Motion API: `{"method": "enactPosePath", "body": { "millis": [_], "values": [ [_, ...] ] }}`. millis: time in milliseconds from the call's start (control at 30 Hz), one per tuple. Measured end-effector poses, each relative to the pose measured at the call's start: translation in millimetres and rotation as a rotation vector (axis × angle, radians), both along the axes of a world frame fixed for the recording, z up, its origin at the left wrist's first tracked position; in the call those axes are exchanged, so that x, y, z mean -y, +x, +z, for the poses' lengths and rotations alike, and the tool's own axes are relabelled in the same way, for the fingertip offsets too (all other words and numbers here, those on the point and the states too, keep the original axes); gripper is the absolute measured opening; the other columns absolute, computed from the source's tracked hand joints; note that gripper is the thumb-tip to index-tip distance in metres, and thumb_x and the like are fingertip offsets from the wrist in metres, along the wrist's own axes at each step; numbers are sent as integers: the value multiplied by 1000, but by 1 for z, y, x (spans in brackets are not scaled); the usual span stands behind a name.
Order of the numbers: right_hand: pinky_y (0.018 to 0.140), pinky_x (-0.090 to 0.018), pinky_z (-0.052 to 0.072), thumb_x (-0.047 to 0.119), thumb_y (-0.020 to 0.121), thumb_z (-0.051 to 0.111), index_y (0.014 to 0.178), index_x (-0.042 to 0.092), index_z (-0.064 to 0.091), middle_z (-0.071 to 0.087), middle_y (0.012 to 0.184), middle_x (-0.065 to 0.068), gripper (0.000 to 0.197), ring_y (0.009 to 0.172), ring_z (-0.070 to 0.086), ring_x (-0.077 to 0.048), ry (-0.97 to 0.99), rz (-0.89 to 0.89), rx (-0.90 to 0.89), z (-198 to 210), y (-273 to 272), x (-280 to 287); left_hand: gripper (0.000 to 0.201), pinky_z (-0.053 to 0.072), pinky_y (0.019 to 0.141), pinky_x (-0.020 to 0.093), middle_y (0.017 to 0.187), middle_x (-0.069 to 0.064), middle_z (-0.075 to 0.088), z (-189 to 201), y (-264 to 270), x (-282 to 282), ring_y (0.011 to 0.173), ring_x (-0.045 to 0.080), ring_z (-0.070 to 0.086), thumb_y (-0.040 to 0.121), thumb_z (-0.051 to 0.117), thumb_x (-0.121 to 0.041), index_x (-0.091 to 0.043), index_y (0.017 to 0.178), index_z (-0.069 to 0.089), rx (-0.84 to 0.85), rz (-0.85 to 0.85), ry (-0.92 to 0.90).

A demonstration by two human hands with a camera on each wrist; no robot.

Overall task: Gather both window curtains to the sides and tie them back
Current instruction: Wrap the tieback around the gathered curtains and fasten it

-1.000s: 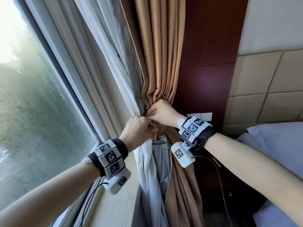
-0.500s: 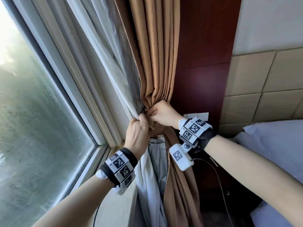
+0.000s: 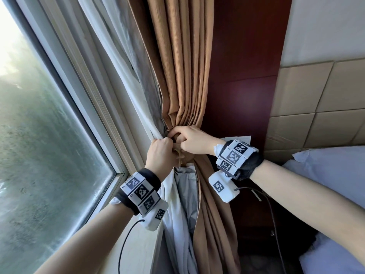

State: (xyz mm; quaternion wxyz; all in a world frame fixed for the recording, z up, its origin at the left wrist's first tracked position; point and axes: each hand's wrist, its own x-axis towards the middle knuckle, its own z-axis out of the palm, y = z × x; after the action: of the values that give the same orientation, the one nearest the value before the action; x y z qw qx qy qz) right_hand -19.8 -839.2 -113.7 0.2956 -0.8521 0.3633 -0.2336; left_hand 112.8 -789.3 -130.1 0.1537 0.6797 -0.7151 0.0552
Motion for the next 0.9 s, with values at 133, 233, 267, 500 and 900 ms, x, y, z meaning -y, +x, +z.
{"method": "enactPosePath", "body": {
  "millis": [133,233,267,500,900],
  "values": [
    [76,-35,53,18,82,61,126,17,40,63,80,3,49,76,60,-12,-82,64,-144,4,-3,-7,20,38,65,34,90,15,65,10,-2,8,88,37,62,85,57,-10,-1,103,57,74,-4,33],
    [76,-40,55,29,78,69,120,19,37,67,83,1,54,79,64,-15,-141,44,-111,-3,-7,-8,19,47,74,39,99,15,64,17,-2,13,95,36,61,86,50,-8,-3,103,56,111,3,72],
    [76,-41,55,29,79,70,118,20,38,68,85,1,52,79,65,-15,-165,30,-73,-7,-9,-9,17,48,77,40,100,14,64,19,-3,14,97,35,61,87,51,-10,-4,102,56,123,10,96],
    [61,-13,43,17,78,75,87,15,57,58,84,7,20,65,55,-7,-332,-199,401,-51,-29,-23,34,38,74,24,88,3,54,44,-7,21,88,23,55,97,52,-38,-7,107,62,203,-98,411],
    [60,-39,49,46,75,70,52,17,58,51,43,4,39,44,45,-8,-6,-276,145,-91,-9,-12,41,44,84,30,83,2,55,40,-12,22,100,26,59,97,49,-41,-6,107,67,125,-117,386]
  ]
}}
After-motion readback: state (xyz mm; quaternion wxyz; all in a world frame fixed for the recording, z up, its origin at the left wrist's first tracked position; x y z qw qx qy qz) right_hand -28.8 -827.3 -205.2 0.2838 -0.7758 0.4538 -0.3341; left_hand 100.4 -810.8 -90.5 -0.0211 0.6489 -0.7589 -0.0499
